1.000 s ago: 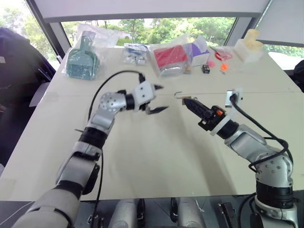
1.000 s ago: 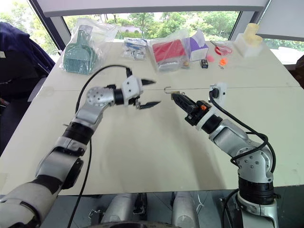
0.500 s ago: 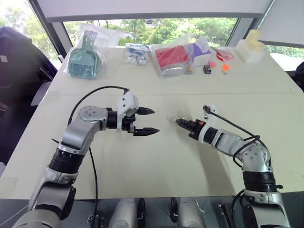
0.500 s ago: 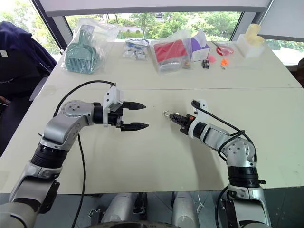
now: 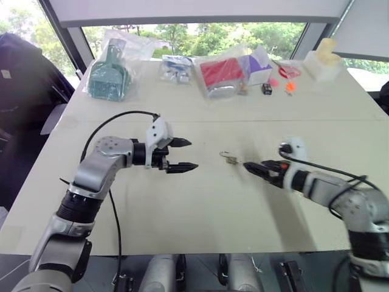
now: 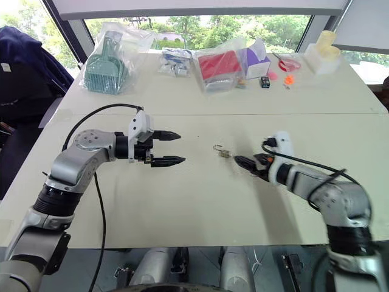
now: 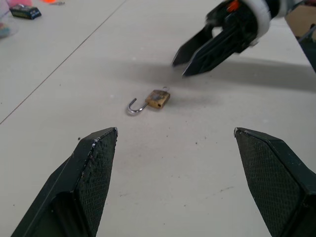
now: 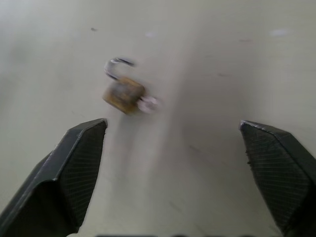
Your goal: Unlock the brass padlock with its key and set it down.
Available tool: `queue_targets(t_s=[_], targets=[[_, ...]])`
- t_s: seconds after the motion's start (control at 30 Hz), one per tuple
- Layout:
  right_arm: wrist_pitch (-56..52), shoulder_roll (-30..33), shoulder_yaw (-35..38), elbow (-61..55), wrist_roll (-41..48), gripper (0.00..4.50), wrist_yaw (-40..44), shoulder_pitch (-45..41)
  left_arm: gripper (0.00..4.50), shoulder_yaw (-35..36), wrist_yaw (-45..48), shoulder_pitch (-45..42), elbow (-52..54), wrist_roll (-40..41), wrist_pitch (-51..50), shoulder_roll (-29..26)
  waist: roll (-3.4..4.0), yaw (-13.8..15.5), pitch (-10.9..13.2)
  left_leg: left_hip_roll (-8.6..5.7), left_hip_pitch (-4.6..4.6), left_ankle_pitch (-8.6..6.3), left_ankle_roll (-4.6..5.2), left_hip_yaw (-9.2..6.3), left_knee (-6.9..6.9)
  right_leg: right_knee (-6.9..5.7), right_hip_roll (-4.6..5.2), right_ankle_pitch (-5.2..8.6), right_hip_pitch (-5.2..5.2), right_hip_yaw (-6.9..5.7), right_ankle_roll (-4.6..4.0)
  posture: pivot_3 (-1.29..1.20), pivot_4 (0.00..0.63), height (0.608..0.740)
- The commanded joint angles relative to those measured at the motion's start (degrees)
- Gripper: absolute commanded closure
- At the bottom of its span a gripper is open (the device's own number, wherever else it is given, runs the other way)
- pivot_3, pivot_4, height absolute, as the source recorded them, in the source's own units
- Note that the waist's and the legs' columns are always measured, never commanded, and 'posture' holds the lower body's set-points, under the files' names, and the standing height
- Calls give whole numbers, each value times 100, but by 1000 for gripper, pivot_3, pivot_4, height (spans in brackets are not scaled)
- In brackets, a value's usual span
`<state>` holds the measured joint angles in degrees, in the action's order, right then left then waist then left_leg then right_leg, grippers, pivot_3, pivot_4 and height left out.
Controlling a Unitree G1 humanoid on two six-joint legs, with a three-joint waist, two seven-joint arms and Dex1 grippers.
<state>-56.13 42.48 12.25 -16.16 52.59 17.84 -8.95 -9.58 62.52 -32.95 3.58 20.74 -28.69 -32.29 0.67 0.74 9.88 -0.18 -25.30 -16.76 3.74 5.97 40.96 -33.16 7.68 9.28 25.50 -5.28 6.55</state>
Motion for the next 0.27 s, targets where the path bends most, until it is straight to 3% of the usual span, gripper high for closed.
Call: queue_targets(t_s=[0.03, 0.27], targets=[[549, 413, 701, -832, -161, 83, 791, 592, 555, 270, -110, 145, 253, 142, -158, -125, -2, -18, 1, 2, 1, 0, 0, -1, -1, -1, -1, -4, 0, 0, 10, 0, 150, 735], [739, 603, 1622, -1551, -58, 83, 1445, 1649, 555, 800, -423, 695, 708, 519, -701, -409, -3, -6, 2, 12, 18, -17, 24, -4, -2, -5, -5, 6, -6, 0, -8, 0, 150, 735]])
